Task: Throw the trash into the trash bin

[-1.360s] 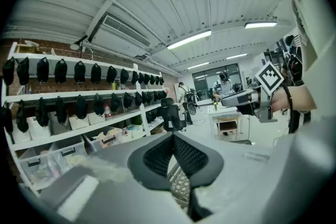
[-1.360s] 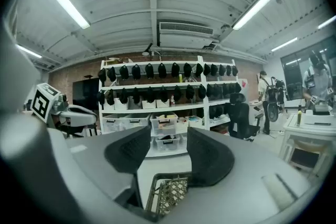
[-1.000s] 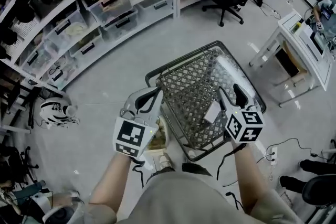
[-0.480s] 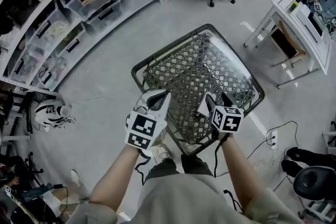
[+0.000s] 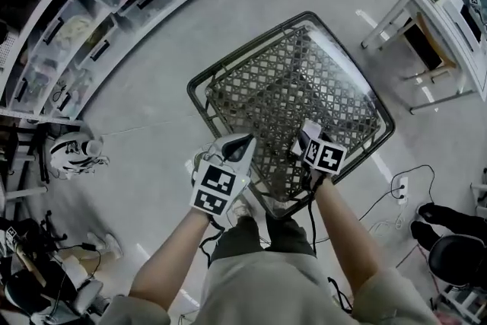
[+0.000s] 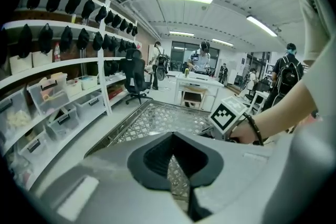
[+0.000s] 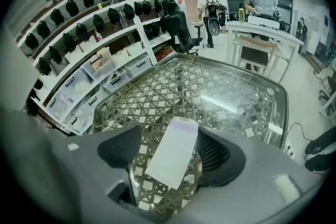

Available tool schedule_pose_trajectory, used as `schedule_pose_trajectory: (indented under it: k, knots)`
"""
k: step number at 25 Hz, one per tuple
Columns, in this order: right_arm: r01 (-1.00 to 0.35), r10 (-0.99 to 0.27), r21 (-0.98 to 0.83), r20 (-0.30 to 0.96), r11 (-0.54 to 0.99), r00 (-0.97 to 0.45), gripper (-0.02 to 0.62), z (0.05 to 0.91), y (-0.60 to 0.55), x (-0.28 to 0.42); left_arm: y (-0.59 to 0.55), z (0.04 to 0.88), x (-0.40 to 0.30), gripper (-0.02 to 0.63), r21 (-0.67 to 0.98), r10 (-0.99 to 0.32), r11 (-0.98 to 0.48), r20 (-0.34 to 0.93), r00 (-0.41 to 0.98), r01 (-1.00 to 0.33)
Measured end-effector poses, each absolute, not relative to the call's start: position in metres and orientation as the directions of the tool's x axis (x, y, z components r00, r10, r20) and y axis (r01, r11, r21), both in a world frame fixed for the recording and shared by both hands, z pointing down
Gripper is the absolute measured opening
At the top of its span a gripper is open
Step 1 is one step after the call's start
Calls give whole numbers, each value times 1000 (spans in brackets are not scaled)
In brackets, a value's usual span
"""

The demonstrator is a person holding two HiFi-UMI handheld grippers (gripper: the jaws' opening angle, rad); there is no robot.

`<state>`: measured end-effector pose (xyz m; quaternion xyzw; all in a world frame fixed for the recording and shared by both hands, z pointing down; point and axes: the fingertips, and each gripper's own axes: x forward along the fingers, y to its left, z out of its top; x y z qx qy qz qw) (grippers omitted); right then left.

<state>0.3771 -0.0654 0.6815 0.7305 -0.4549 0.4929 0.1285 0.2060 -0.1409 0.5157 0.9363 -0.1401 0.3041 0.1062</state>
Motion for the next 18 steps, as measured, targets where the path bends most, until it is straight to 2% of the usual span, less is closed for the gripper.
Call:
schedule_pose_trajectory:
  k: [10, 18]
  knots:
    - [-755, -407, -212, 910, -620, 78, 371, 742, -61, 369, -139, 564, 188, 2, 183, -163, -912, 657, 736, -366]
    - [-798, -412, -180, 906, -576, 93, 327, 742, -71, 362, -138, 571, 166, 2, 196, -176, -895, 669, 722, -400]
